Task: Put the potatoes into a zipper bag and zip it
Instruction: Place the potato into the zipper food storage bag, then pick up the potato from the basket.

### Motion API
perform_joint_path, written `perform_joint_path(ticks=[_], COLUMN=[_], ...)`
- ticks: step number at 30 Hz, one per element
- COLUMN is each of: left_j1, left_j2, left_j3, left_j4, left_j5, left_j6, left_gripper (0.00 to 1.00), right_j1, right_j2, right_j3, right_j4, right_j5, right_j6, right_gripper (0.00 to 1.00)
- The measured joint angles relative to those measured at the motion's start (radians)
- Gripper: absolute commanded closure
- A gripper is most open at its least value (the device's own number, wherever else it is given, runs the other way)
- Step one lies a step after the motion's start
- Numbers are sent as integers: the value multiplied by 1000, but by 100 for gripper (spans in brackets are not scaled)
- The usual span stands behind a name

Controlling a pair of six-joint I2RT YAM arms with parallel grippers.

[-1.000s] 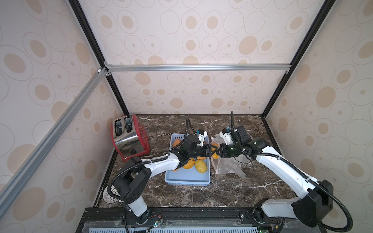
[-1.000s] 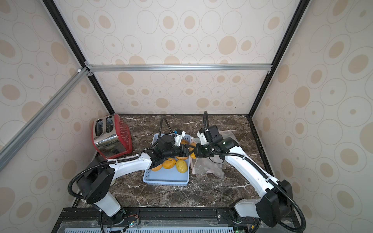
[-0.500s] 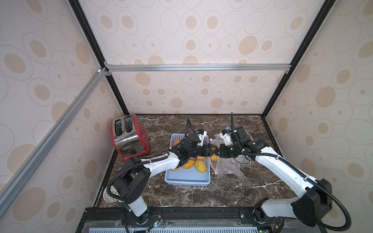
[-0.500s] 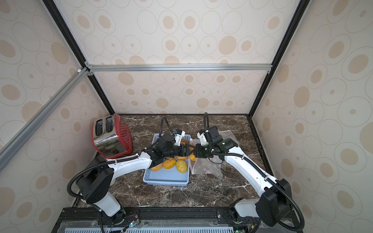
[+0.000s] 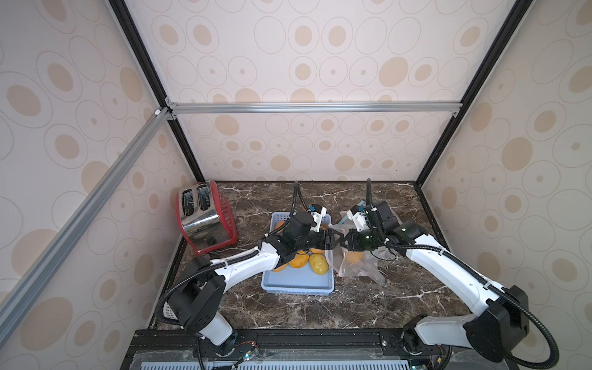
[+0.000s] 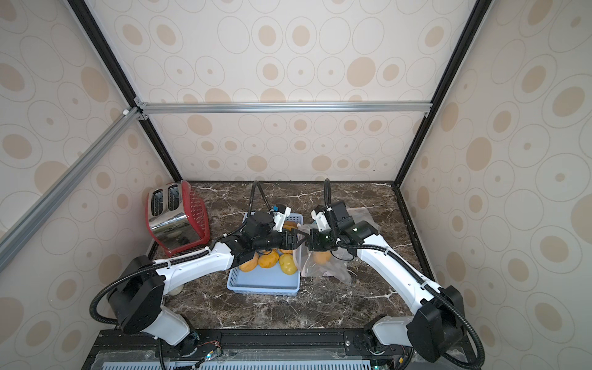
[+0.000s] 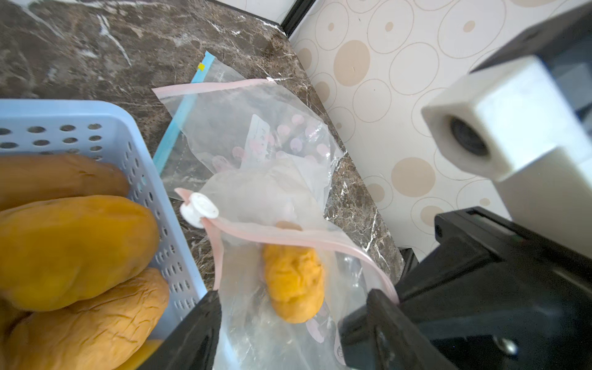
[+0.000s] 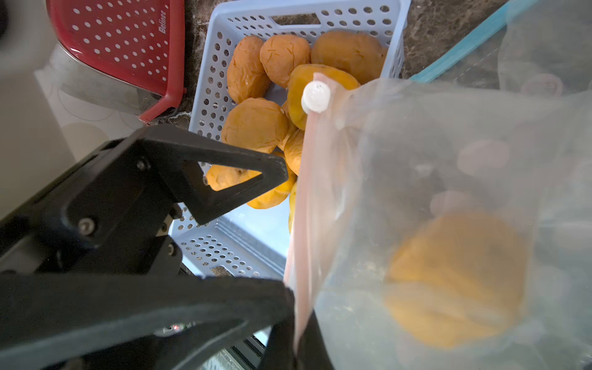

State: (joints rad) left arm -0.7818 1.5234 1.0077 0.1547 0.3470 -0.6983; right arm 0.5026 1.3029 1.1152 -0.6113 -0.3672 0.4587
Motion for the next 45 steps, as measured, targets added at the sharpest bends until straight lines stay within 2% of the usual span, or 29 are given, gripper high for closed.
perform_joint_path(ticks=[5,10,13,19,24,29,35,45], left_j1=[2,22,44,84,102,118,129,130], left_j2=[-111,-204,-231,-254,-245,-151,-86,-73], left_j3=[-4,-27,-55,-104,-104,-50,-39,-38], left_j4=[-85,-169,-212,-277,-328,-391,-396,-376], left_j5=[-74,-170,-208,-240,-278,-318,-323,-346], left_j6=[54,113,138,176,208,252,269,326], left_gripper=[28,27,26,16,13,10,9,9], right_j1=[-1,-4,-5,-5,-5,-5,-5,-5], right_j2=[-35,-165,-195,-197,-197,-197,-204,-240], right_j3=[-17,-131,-174,-261,-322,-347,-412,-482], right_j4=[58,146,167,232,280,336,443,532], right_j5=[11,54,55,47,45,37,45,88], right_j6=[-59,-111,-128,-134,-134,-135,-134,-126], right_gripper=[100,100,100,100,100,100,100,100])
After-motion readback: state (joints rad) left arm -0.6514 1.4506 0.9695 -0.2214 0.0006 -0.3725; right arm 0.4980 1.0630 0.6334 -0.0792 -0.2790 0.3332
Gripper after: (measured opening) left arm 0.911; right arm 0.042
